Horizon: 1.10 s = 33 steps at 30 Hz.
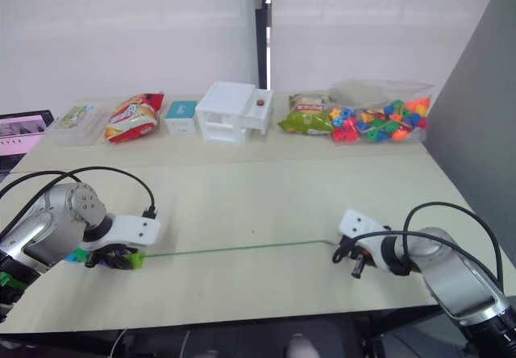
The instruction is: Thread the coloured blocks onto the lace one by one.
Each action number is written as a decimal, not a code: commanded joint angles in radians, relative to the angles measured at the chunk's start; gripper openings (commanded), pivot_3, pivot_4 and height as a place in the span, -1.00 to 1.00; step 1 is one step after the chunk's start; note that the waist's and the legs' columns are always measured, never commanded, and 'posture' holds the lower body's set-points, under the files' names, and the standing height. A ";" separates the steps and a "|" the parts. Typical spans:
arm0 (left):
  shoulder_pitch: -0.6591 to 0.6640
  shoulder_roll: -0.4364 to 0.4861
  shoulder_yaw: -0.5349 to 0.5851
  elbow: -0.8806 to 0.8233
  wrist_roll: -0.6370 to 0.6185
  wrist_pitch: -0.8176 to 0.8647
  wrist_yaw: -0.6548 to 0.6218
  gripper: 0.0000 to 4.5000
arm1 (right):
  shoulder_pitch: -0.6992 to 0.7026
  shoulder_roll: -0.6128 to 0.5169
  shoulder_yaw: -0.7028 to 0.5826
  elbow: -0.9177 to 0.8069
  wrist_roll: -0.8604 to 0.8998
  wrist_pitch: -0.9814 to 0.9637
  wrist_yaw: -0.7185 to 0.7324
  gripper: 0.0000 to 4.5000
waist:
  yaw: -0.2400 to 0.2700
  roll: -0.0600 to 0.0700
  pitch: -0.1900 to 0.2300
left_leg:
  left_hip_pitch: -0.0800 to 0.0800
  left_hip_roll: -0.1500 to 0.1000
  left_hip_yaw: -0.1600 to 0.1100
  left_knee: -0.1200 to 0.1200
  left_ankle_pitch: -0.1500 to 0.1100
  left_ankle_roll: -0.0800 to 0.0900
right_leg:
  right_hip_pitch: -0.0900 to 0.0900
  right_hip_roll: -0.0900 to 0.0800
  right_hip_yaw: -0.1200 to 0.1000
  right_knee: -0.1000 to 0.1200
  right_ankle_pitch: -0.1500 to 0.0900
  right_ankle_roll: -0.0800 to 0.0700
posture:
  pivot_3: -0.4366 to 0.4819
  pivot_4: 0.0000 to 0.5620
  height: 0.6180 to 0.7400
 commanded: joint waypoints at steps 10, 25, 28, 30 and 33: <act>0.083 -0.036 0.033 -0.039 -0.031 0.019 0.036 -0.42 | -0.025 0.079 0.066 -0.049 0.018 0.034 0.004 -1.00 | 0.001 0.000 0.000 | 0.002 0.000 0.000 -0.001 0.000 0.000 | 0.001 0.000 0.000 0.000 0.000 0.000 | -0.05 -0.47 1.00; 0.220 0.055 0.317 -0.216 -0.226 0.055 0.039 1.00 | 0.025 0.144 -0.111 -0.104 0.077 0.002 -0.021 0.93 | 0.009 -0.003 0.001 | 0.000 0.000 -0.002 -0.001 -0.001 0.002 | -0.004 -0.001 -0.002 -0.001 0.000 0.000 | -0.05 -0.47 1.00; 0.307 0.037 0.522 -0.269 -0.354 0.101 0.074 1.00 | 0.087 0.179 -0.252 -0.138 0.160 -0.016 -0.025 0.97 | 0.014 -0.004 0.002 | -0.014 -0.001 -0.003 0.002 -0.001 0.002 | -0.017 -0.002 -0.002 0.001 0.001 0.000 | -0.05 -0.47 1.00; 0.353 -0.022 0.685 -0.289 -0.457 0.164 0.111 1.00 | 0.119 0.208 -0.332 -0.150 0.200 -0.026 -0.037 0.97 | 0.021 -0.004 0.003 | -0.016 -0.001 -0.003 0.003 -0.001 0.002 | -0.019 -0.003 -0.002 0.002 0.001 -0.001 | -0.05 -0.47 1.00; 0.448 -0.108 0.881 -0.305 -0.537 0.177 0.180 1.00 | 0.174 0.253 -0.437 -0.150 0.258 -0.031 -0.053 0.97 | 0.029 -0.004 0.003 | -0.014 -0.001 -0.002 0.003 -0.001 0.002 | -0.017 -0.003 -0.002 0.000 0.001 0.000 | -0.05 -0.47 1.00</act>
